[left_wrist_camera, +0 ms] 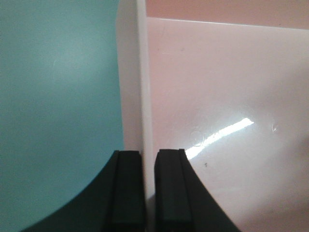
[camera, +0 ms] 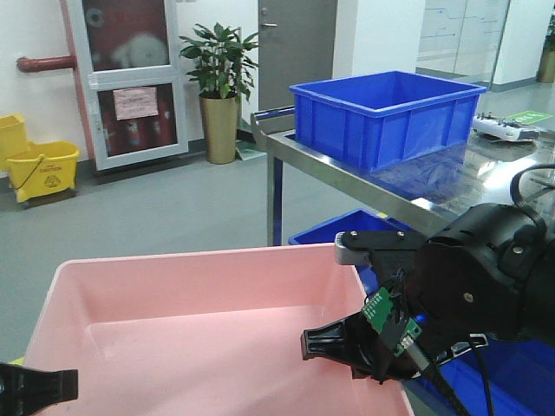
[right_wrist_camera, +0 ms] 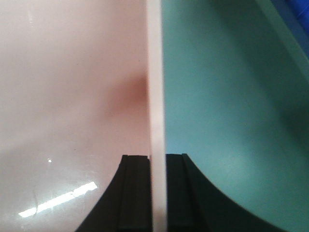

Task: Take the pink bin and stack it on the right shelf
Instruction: 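Drive toward the metal shelf with blue crates carrying the bin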

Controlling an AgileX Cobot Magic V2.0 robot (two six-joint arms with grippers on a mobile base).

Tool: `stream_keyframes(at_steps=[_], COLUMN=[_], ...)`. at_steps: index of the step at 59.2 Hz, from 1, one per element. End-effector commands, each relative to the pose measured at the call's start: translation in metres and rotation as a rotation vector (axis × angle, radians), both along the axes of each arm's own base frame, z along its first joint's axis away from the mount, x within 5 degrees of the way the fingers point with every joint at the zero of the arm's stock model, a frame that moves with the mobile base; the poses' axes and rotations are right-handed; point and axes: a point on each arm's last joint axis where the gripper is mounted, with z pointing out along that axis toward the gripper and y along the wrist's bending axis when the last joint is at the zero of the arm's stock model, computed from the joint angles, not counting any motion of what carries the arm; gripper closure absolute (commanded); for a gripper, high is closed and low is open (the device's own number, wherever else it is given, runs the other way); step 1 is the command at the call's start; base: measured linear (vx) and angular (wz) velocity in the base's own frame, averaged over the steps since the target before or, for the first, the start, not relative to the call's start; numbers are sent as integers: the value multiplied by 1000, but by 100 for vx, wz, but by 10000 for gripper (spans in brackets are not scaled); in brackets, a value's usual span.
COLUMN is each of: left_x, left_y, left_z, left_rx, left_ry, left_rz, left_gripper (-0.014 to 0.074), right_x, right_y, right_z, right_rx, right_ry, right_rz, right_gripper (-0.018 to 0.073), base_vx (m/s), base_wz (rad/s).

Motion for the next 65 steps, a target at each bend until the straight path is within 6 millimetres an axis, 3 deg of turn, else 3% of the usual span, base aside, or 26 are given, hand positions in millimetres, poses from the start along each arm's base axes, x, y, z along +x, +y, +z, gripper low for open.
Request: stream_keyframes(at_steps=[1,35,65], left_x=[-1,-1,-1], left_y=[1,1,1], left_z=[21,21,21], left_rx=[-31,-31,-31], left_ry=[-128,-129,-128], left_rz=[-12,-12,-12], left_gripper=[450,450,450], right_x=[3,3,3], right_y=[-12,-12,-12], right_z=[20,20,20], right_rx=[-47,-47,-47], right_ry=[-116,-116,-116], right_rz=[1,1,1], right_gripper=[568,568,568], base_vx=[42,40,33], base_wz=[-15,-27,-65])
